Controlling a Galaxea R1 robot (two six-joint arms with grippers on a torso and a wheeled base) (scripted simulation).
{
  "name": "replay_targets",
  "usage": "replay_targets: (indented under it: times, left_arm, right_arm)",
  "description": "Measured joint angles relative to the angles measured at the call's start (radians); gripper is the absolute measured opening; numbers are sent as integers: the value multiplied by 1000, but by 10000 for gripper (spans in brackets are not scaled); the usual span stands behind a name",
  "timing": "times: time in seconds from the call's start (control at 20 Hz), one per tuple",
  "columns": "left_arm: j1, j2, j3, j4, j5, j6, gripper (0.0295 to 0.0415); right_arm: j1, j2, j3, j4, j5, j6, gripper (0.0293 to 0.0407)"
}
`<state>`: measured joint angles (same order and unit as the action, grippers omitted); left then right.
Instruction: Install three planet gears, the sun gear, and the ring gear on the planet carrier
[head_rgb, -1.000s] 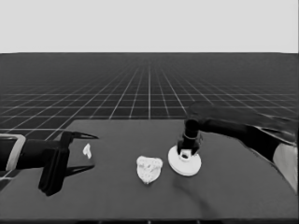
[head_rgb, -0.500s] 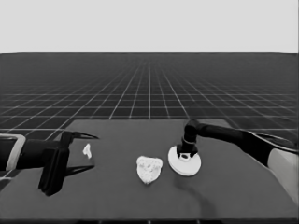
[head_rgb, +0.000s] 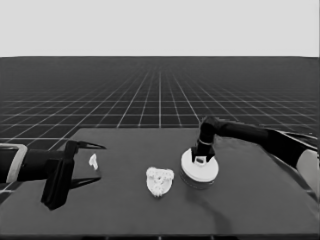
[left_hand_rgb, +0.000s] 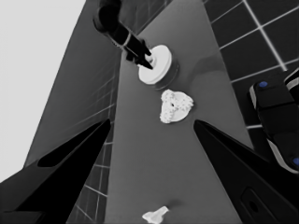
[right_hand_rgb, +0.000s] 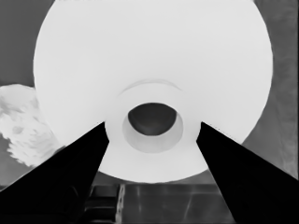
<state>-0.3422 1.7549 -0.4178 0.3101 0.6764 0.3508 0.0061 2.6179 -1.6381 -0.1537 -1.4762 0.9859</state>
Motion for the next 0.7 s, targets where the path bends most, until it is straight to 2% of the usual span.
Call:
replay_targets:
  times: [0.15,0.4,0.45,0.5,0.6,0.7]
  left_arm:
    - [0,0,0,0,0,0,385]
    - [0,0,0,0,0,0,385]
    - [0,0,0,0,0,0,385]
    - [0,0,0,0,0,0,385]
    - [0,0,0,0,0,0,385]
    - [0,0,0,0,0,0,385]
  right_arm:
    - [58,-5,14,45,-29,5,348]
    - [70,-5,13,57,-36,5,348]
    - [54,84,85,26,-47,225,348]
    - [40,224,86,12,-55,332,348]
    - [27,379,8,-1,-62,383,348]
    - [23,432,-38,-4,-63,389,348]
